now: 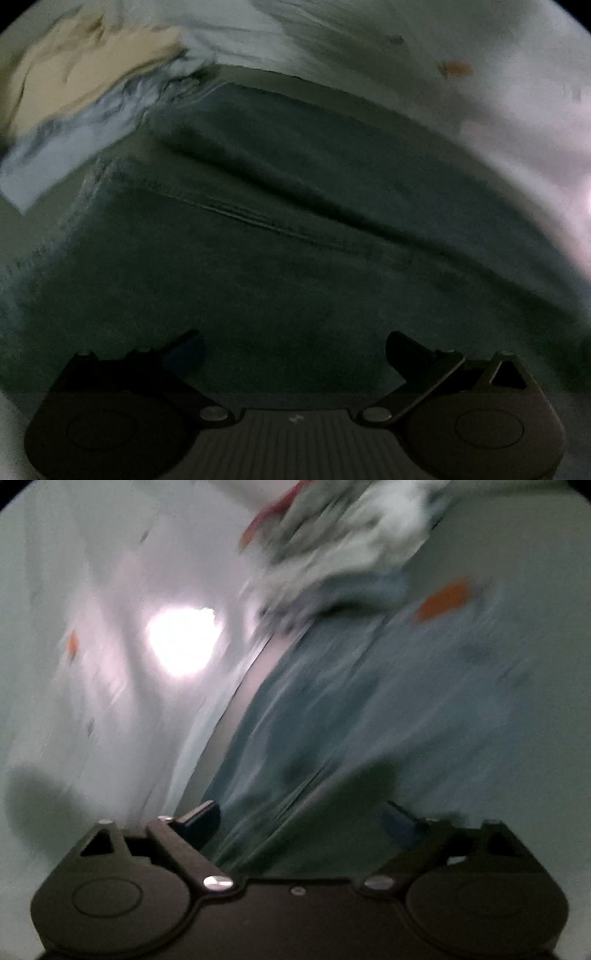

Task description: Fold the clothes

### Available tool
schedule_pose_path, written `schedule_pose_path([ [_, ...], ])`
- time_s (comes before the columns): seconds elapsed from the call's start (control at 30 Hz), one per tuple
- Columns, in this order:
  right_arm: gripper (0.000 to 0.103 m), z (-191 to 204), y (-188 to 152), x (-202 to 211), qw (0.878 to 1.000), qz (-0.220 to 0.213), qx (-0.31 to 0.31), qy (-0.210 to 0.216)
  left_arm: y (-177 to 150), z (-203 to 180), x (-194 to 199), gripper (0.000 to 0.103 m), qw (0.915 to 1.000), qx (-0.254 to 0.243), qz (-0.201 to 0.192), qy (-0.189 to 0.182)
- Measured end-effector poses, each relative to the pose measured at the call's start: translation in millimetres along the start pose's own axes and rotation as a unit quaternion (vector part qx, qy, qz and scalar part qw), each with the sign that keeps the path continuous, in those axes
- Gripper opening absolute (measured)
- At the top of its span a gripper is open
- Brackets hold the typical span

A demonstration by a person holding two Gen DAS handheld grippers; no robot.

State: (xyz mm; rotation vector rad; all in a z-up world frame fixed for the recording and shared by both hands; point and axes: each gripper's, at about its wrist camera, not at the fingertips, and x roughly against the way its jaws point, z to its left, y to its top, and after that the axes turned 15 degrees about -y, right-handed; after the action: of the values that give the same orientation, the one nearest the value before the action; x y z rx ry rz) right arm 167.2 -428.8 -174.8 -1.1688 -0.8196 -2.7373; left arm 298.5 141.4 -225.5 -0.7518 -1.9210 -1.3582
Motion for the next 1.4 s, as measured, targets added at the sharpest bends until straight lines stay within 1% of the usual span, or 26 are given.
schedule_pose_path([
  [0.03,0.084,-12.4,11.0,5.9,1.0,-0.012,-0.004,-0.016,-4.4,-8.4,-1.9,0.103,0.9995,-0.022,-0.004,0.021],
  [0.07,0.081,-24.8,20.8,10.5,0.999,-0.02,-0.007,-0.031,-10.9,-11.3,0.6,0.103,0.9993,-0.015,-0.016,0.032],
  [0.1,0.077,-37.7,29.3,13.5,0.999,-0.023,-0.012,-0.044,-14.2,-12.2,3.1,0.103,0.9989,0.0,-0.026,0.04],
  [0.13,0.07,-49.2,35.7,13.4,0.998,-0.021,-0.021,-0.053,-16.1,-12.8,5.2,0.103,0.9982,0.013,-0.034,0.047],
  [0.2,0.061,-68.3,45.9,10.0,0.997,-0.015,-0.039,-0.062,-16.2,-15.8,5.2,0.103,0.9971,0.027,-0.043,0.057],
  [0.3,0.059,-86.7,56.7,-2.0,0.997,0.0,-0.057,-0.061,-20.4,-21.9,8.1,0.103,0.9959,0.031,-0.053,0.067],
  [0.4,0.059,-88.1,62.0,-21.0,0.997,0.025,-0.048,-0.056,-24.9,-25.0,10.6,0.103,0.9952,0.03,-0.063,0.069],
  [0.43,0.059,-86.7,62.0,-23.7,0.997,0.026,-0.044,-0.054,-24.1,-24.9,9.7,0.103,0.995,0.031,-0.065,0.069],
  [0.5,0.059,-84.4,64.2,-29.5,0.997,0.035,-0.048,-0.038,-19.8,-22.7,5.6,0.103,0.995,0.033,-0.064,0.069],
  [0.6,0.058,-89.9,66.5,-35.9,0.994,0.05,-0.093,-0.008,-11.4,-17.5,2.1,0.103,0.9959,0.041,-0.046,0.066],
  [0.67,0.051,-98.8,65.8,-38.3,0.989,0.061,-0.135,0.005,-5.5,-12.9,3.5,0.103,0.9972,0.049,-0.025,0.052],
  [0.7,0.041,-103.0,64.9,-39.6,0.987,0.065,-0.15,0.004,-5.2,-9.4,6.9,0.103,0.9974,0.056,-0.024,0.038],
  [0.73,0.025,-107.0,64.1,-40.8,0.984,0.068,-0.162,0.001,-6.7,-3.9,12.4,0.103,0.9972,0.068,-0.027,0.019],
  [0.8,0.009,-107.7,63.7,-41.4,0.989,0.068,-0.134,-0.012,-11.9,8.8,26.5,0.103,0.9948,0.094,-0.034,-0.017],
  [0.87,0.009,-106.2,62.8,-40.9,0.993,0.064,-0.103,-0.017,-19.7,22.4,44.3,0.103,0.9907,0.121,-0.045,-0.042],
  [0.93,0.007,-103.1,61.3,-40.5,0.994,0.058,-0.093,-0.023,-29.8,38.6,65.2,0.103,0.9846,0.157,-0.065,-0.043],
  [0.97,0.006,-101.0,60.8,-40.7,0.994,0.054,-0.09,-0.027,-36.0,50.2,76.9,0.103,0.9792,0.182,-0.079,-0.042],
  [1.03,0.006,-98.7,59.3,-40.6,0.995,0.046,-0.087,-0.031,-49.1,74.9,96.1,0.102,0.9644,0.24,-0.106,-0.036],
  [1.1,0.006,-100.3,56.6,-39.7,0.994,0.04,-0.096,-0.03,-60.6,99.9,110.9,0.101,0.9457,0.299,-0.126,-0.024],
  [1.13,0.006,-101.8,56.0,-39.3,0.994,0.039,-0.102,-0.029,-64.6,111.4,115.1,0.099,0.9375,0.322,-0.131,-0.017],
  [1.17,0.006,-103.2,55.5,-38.9,0.993,0.039,-0.107,-0.029,-67.8,122.8,118.0,0.097,0.9307,0.34,-0.135,-0.011],
  [1.2,0.006,-103.4,56.0,-38.6,0.993,0.039,-0.104,-0.029,-69.3,131.0,119.4,0.096,0.9269,0.349,-0.139,-0.002],
  [1.27,0.006,-102.3,57.3,-39.4,0.994,0.04,-0.098,-0.03,-70.1,143.6,120.3,0.094,0.922,0.358,-0.147,0.01],
  [1.3,0.007,-102.4,57.6,-39.9,0.994,0.04,-0.1,-0.03,-68.4,146.3,119.3,0.094,0.9217,0.358,-0.15,0.01],
  [1.33,0.01,-102.6,57.3,-39.9,0.993,0.039,-0.105,-0.028,-66.3,148.0,118.0,0.094,0.9219,0.356,-0.153,0.01],
  [1.4,0.016,-102.1,56.8,-40.1,0.993,0.037,-0.108,-0.022,-60.0,146.2,110.9,0.094,0.9296,0.337,-0.147,0.02],
])
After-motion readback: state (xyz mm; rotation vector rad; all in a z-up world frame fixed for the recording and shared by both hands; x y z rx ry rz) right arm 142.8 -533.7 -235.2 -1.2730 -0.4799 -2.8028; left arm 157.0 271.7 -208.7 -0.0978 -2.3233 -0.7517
